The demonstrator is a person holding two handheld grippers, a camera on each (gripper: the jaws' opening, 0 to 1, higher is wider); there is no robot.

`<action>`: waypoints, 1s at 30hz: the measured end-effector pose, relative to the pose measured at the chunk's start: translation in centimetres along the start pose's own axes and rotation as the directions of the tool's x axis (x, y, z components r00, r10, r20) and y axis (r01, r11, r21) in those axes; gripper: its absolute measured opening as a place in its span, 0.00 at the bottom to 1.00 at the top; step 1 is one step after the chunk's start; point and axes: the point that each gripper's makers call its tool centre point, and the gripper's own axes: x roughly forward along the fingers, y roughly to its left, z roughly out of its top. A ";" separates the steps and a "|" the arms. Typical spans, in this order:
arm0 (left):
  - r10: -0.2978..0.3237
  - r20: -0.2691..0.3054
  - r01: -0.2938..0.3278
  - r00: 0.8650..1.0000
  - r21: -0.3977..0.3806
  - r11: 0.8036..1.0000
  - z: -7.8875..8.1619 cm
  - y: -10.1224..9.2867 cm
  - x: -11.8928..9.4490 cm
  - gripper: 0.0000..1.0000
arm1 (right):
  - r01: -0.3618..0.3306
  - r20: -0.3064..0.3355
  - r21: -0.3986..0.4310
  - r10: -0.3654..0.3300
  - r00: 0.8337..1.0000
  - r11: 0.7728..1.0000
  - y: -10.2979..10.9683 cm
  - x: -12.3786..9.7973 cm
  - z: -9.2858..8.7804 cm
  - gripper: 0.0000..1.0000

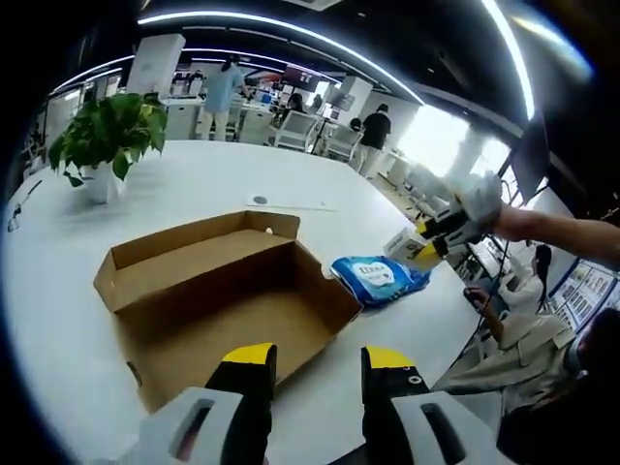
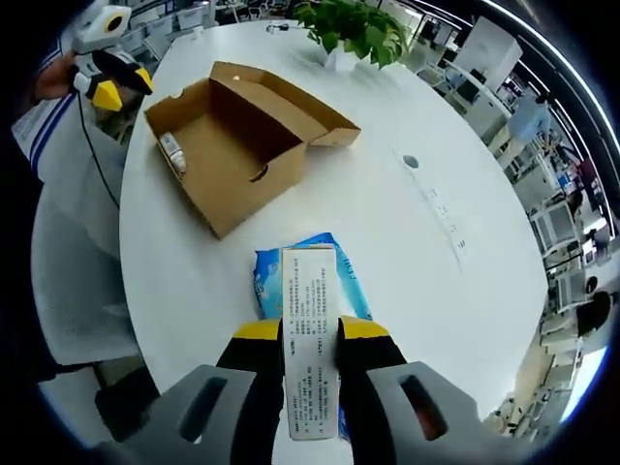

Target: Operate the shoe box by opening the lid, removing the specified soft item, and placing it in the target area until the item is outside and the box remains undamaged.

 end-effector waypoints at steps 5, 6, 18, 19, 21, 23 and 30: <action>-0.001 -0.008 0.001 1.000 0.002 1.000 0.3 -0.5 0.8 0.35 | 0.004 -0.022 0.025 -0.004 1.000 1.000 -1.3 0.0 -2.1 0.18; -0.002 -0.009 0.002 1.000 0.001 1.000 0.3 -0.6 1.0 0.35 | 0.005 -0.024 0.031 -0.005 1.000 0.999 -1.5 0.0 -2.4 0.18; 0.008 -0.014 -0.008 1.000 -0.011 1.000 0.9 -0.9 2.2 0.35 | 0.024 -0.072 0.026 -0.022 0.997 0.999 -4.9 0.5 -5.1 0.18; 0.011 -0.014 -0.011 1.000 -0.013 1.000 0.8 -0.9 2.2 0.35 | 0.024 -0.077 0.017 -0.023 0.997 1.000 -4.9 0.5 -5.2 0.18; 0.016 -0.014 -0.017 1.000 -0.019 1.000 0.8 -0.8 2.3 0.35 | 0.018 -0.098 -0.023 -0.020 0.995 1.000 -5.2 0.8 -5.6 0.18; 0.023 -0.012 -0.024 1.000 -0.028 0.999 0.7 -0.6 2.3 0.35 | 0.018 -0.109 -0.049 -0.023 0.994 0.999 -5.7 0.9 -5.6 0.18; 0.051 -0.015 -0.052 0.999 -0.064 0.997 -0.1 0.5 1.7 0.35 | 0.022 -0.135 -0.150 -0.042 0.990 0.988 -7.4 1.8 -5.3 0.18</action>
